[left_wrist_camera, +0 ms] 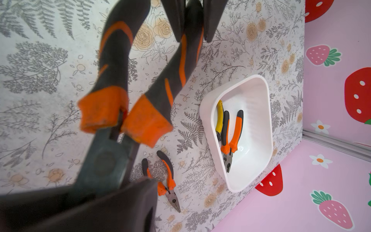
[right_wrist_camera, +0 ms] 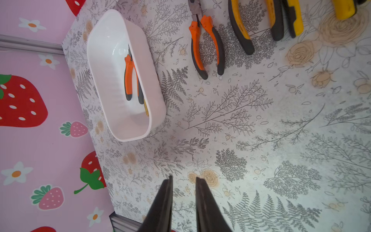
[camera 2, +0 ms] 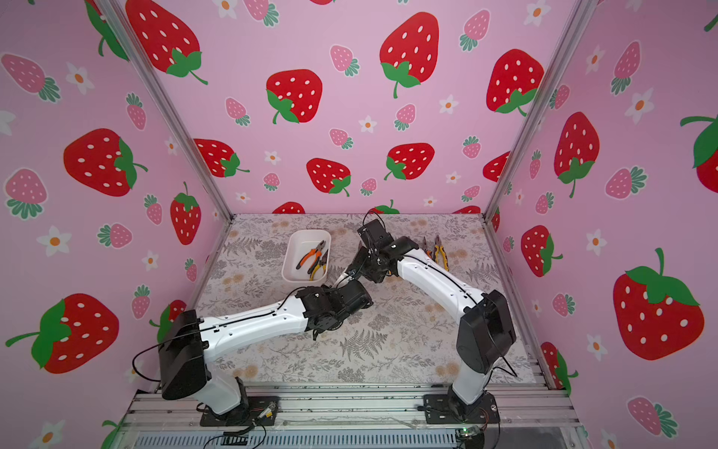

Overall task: Take the pliers out of the storage box
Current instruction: Place the pliers at the center of the board.

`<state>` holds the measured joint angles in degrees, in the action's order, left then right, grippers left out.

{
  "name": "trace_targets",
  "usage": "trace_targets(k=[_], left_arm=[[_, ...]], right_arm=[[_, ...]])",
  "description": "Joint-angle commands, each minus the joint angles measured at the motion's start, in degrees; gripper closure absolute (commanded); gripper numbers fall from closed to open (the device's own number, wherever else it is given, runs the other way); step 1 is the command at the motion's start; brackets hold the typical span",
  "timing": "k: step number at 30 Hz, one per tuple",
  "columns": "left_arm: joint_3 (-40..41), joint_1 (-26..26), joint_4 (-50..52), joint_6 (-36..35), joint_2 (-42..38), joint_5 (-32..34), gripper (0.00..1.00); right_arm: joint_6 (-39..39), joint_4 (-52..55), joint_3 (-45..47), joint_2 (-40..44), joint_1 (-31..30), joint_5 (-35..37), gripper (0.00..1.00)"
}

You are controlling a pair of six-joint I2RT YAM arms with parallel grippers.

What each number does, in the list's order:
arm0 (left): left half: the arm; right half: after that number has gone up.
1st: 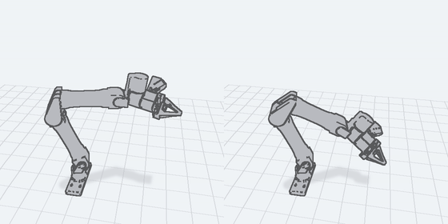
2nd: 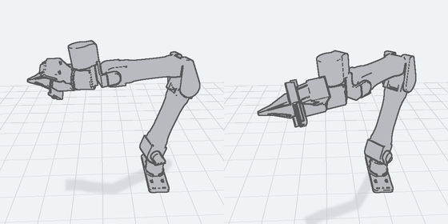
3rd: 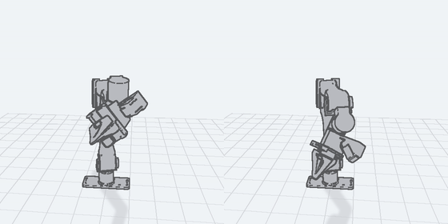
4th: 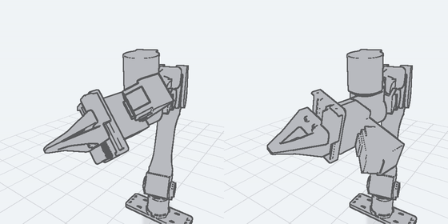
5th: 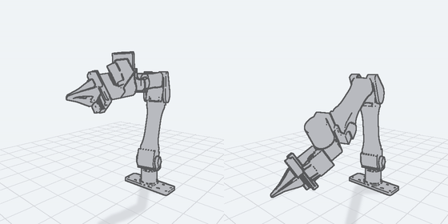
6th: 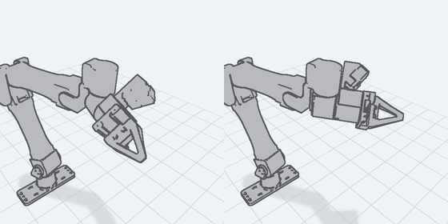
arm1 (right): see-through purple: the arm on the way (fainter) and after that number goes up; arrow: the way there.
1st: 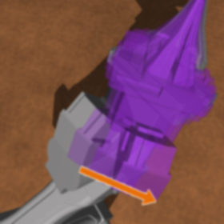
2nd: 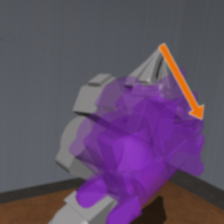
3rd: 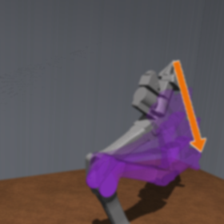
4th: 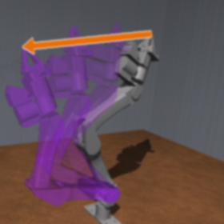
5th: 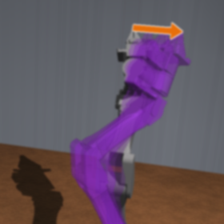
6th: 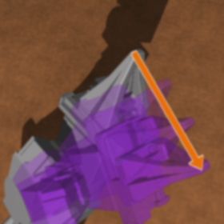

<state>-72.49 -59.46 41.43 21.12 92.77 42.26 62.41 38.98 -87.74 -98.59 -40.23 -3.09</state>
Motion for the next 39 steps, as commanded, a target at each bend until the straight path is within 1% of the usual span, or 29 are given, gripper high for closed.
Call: trace_targets(k=[1, 4, 7, 9, 10, 13, 14, 18, 21, 22, 23, 25, 26, 27, 29, 34, 36, 38, 39], left_arm=[[-4.8, -0.1, -0.2, 1.4, 0.2, -0.1, 1.0], [-6.6, -0.3, 1.3, 3.0, 0.7, -1.1, 1.0], [-8.4, -0.3, 2.5, 4.2, 1.9, -2.9, 1.0], [-9.3, -0.3, 2.8, 5.1, 2.6, -4.2, 1.0], [-9.6, -0.3, 2.7, 5.6, 3.0, -5.0, 1.0], [-10.0, -0.4, 2.0, 6.6, 3.6, -6.8, 1.0], [-10.2, -0.5, 1.9, 6.7, 3.7, -7.1, 1.0], [-10.3, -0.7, 2.1, 6.9, 3.7, -7.2, 1.0], [-10.0, -0.8, 2.0, 6.7, 3.0, -7.6, 1.0], [-9.8, -0.7, 2.0, 6.8, 2.7, -7.7, 0.96], [-9.5, -0.7, 2.1, 6.8, 2.2, -7.8, 0.85], [-9.0, -0.7, 2.1, 6.9, 1.1, -8.3, 0.68], [-8.8, -0.7, 2.4, 7.2, 0.5, -8.7, 0.61], [-8.7, -0.8, 2.6, 7.4, -0.2, -9.0, 0.58], [-7.8, -0.7, 2.4, 7.8, -2.3, -10.5, 0.55], [-3.9, -1.0, 1.1, 9.4, -8.9, -13.4, 0.55], [-2.2, -1.0, 1.3, 9.8, -11.2, -13.3, 0.55], [0.0, -1.0, 1.3, 10.1, -13.2, -12.9, 0.55], [1.1, -1.0, 1.2, 10.3, -13.8, -12.8, 0.55]], right_arm=[[0.7, 0.4, 1.5, 1.1, -1.0, -0.5, 0.78], [1.4, 0.5, 1.8, 0.9, -1.0, -0.1, 0.78], [1.9, 0.2, 2.2, 0.9, -1.0, 0.3, 0.74], [2.3, 0.1, 2.6, 1.0, -1.0, 0.4, 0.74], [2.4, -0.1, 2.8, 1.1, -1.1, 0.4, 0.76], [2.9, -0.6, 3.7, 1.5, -1.1, 0.8, 0.85], [3.0, -0.7, 4.0, 1.7, -1.0, 0.9, 0.89], [2.4, -0.9, 4.6, 2.3, -1.0, 1.8, 0.98], [1.4, -0.8, 4.9, 3.0, -0.5, 2.8, 1.0], [0.5, -0.7, 4.8, 3.3, -0.3, 3.4, 1.0], [-0.8, -0.5, 4.6, 3.7, 0.1, 4.3, 1.0], [-3.7, 0.5, 3.6, 4.2, 0.9, 6.2, 1.0], [-5.8, 1.2, 3.0, 4.6, 1.4, 7.3, 1.0], [-7.3, 1.9, 2.3, 4.8, 2.1, 8.5, 1.0], [-11.0, 3.4, 1.0, 5.2, 3.7, 11.0, 1.0], [-19.2, 6.9, -1.6, 5.7, 8.7, 15.6, 1.0], [-24.5, 7.3, -1.8, 6.3, 10.5, 16.4, 1.0], [-32.3, 6.2, -0.4, 7.9, 12.3, 14.9, 1.0], [-35.0, 6.2, 0.4, 8.6, 13.2, 14.6, 1.0]])
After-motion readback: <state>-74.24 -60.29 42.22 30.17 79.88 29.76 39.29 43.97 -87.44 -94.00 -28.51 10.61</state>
